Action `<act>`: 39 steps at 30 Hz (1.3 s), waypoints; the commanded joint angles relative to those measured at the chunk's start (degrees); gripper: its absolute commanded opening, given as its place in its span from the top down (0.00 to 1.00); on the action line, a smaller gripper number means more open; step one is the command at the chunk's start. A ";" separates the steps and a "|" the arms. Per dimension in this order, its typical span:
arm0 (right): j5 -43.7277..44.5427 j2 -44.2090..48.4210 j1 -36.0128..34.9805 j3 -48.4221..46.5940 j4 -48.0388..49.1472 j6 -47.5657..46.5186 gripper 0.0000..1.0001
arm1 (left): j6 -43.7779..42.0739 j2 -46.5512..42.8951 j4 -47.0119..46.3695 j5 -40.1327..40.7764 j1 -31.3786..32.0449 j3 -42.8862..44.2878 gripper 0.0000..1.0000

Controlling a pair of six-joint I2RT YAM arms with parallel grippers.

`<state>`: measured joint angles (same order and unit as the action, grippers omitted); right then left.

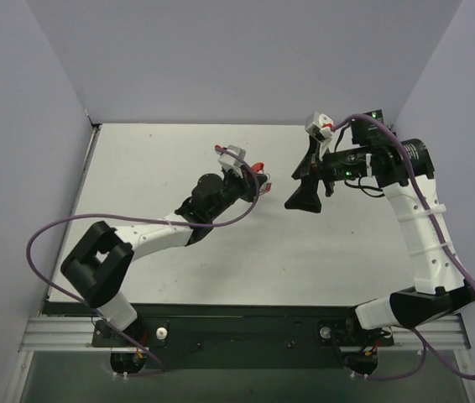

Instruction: Put the keys on the keyring

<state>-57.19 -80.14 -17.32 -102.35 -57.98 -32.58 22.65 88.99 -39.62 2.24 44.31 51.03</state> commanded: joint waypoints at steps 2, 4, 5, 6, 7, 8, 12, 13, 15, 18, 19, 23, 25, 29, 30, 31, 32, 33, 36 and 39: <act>-1.87 -0.19 1.85 1.01 1.29 -0.64 0.00 | 6.25 9.35 -7.75 -8.91 0.07 13.82 1.00; -2.05 -0.11 2.29 1.36 1.37 -0.64 0.00 | 8.27 11.99 -9.68 -10.23 -0.02 14.54 1.00; -2.14 -0.11 2.38 1.53 1.46 -0.56 0.00 | 8.72 12.43 -10.30 -10.15 -0.11 14.45 1.00; -2.49 0.07 2.73 1.71 1.46 -0.64 0.00 | 8.72 12.96 -11.18 -9.28 -0.02 13.58 1.00; -2.75 0.07 2.82 2.06 1.55 -0.64 0.00 | 8.72 13.05 -11.53 -8.75 -0.28 12.70 1.00; -2.93 -0.10 2.82 2.24 1.64 -0.82 0.00 | 8.72 13.14 -11.80 -8.14 -0.37 11.83 1.00; -3.72 -0.19 2.99 3.29 1.55 -1.26 0.00 | 8.72 14.36 -16.18 -8.04 -0.28 5.15 1.00; -3.63 -0.28 3.00 3.47 1.55 -1.35 0.00 | 8.81 14.72 -16.46 -8.74 -0.19 2.87 1.00; -3.72 -0.19 3.17 4.08 1.46 -1.61 0.00 | 9.07 16.29 -17.42 -9.79 0.16 0.23 1.00; -3.81 0.07 3.35 4.96 1.37 -1.87 0.00 | 9.42 17.62 -19.96 -9.71 1.21 -5.13 1.00; -3.72 0.16 3.26 5.31 1.37 -1.96 0.00 | 9.69 17.79 -20.67 -9.62 1.56 -7.76 1.00; -3.46 0.86 3.35 6.98 1.46 -2.14 0.00 | 8.64 15.70 -21.64 -5.69 4.28 -12.51 1.00; -3.11 1.30 3.35 7.95 1.37 -2.23 0.00 | 7.50 13.15 -20.86 -3.04 6.22 -14.28 1.00; -2.75 1.65 3.35 8.39 1.29 -2.23 0.00 | 6.27 8.67 -17.88 -2.68 7.71 -16.31 1.00; -2.75 1.57 3.35 8.39 1.20 -2.14 0.00 | 5.30 7.96 -16.65 -2.68 8.15 -15.79 1.00; -2.93 1.48 3.26 8.30 1.11 -2.05 0.00 | 4.86 7.43 -15.07 -2.24 9.03 -15.17 0.99; -3.10 1.30 3.26 8.22 1.11 -1.96 0.00 | 4.33 7.25 -12.36 -1.54 9.38 -14.38 0.92; -3.10 1.21 3.17 8.21 0.85 -1.96 0.00 | 3.72 7.42 -10.67 -1.71 9.73 -12.37 0.81; -2.76 1.12 3.26 8.48 0.58 -2.05 0.00 | 3.19 7.34 -7.58 -0.75 10.44 -10.86 0.32; -1.88 2.00 3.26 9.27 0.58 -2.14 0.00 | 2.57 5.41 -7.67 0.74 10.70 -11.30 0.13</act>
<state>-58.08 -80.23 -14.55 -94.15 -56.82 -33.08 27.00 97.78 -49.21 0.32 54.68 38.59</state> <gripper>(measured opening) 0.999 0.829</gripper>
